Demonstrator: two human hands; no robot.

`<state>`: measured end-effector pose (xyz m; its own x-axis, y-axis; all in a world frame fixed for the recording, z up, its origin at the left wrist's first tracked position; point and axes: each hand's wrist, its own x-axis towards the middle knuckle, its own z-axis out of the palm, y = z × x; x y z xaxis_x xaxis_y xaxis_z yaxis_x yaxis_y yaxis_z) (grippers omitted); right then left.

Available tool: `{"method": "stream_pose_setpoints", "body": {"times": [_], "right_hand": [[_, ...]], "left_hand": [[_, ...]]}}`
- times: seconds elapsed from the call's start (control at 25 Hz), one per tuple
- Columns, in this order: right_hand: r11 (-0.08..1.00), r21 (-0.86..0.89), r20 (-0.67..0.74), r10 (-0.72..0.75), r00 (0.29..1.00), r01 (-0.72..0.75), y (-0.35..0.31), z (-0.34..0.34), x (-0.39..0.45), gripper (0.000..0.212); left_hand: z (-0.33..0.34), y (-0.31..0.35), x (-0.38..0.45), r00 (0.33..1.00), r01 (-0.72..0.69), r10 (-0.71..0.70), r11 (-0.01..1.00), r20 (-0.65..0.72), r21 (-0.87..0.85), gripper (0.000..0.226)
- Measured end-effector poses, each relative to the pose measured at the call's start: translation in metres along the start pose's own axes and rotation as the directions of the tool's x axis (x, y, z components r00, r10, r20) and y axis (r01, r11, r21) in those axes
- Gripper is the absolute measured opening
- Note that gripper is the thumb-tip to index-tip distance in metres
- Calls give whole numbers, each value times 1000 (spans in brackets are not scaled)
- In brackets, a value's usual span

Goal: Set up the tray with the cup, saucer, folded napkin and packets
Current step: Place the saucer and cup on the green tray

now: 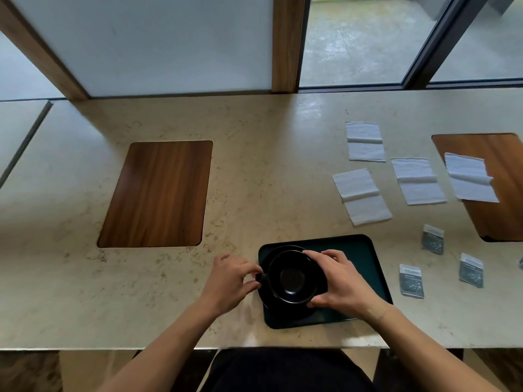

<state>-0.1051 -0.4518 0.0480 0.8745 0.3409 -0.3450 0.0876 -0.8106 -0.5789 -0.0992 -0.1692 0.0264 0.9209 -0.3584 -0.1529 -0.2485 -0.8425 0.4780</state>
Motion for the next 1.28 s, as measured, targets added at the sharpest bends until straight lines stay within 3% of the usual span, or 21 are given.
{"method": "stream_pose_setpoints", "body": {"times": [0.96,1.16,1.28], "right_hand": [[999,-7,14,-47,999,47,6,4,-1,108],[994,-45,4,-101,995,101,15,-3,-5,111],[989,-64,-42,-137,990,134,24,-15,-10,102]], "left_hand": [[-2,11,-9,998,55,-54,998,-7,17,25],[-2,21,-18,994,83,-83,997,-75,-6,38],[-5,31,-23,986,97,-101,995,-134,-37,41]]}}
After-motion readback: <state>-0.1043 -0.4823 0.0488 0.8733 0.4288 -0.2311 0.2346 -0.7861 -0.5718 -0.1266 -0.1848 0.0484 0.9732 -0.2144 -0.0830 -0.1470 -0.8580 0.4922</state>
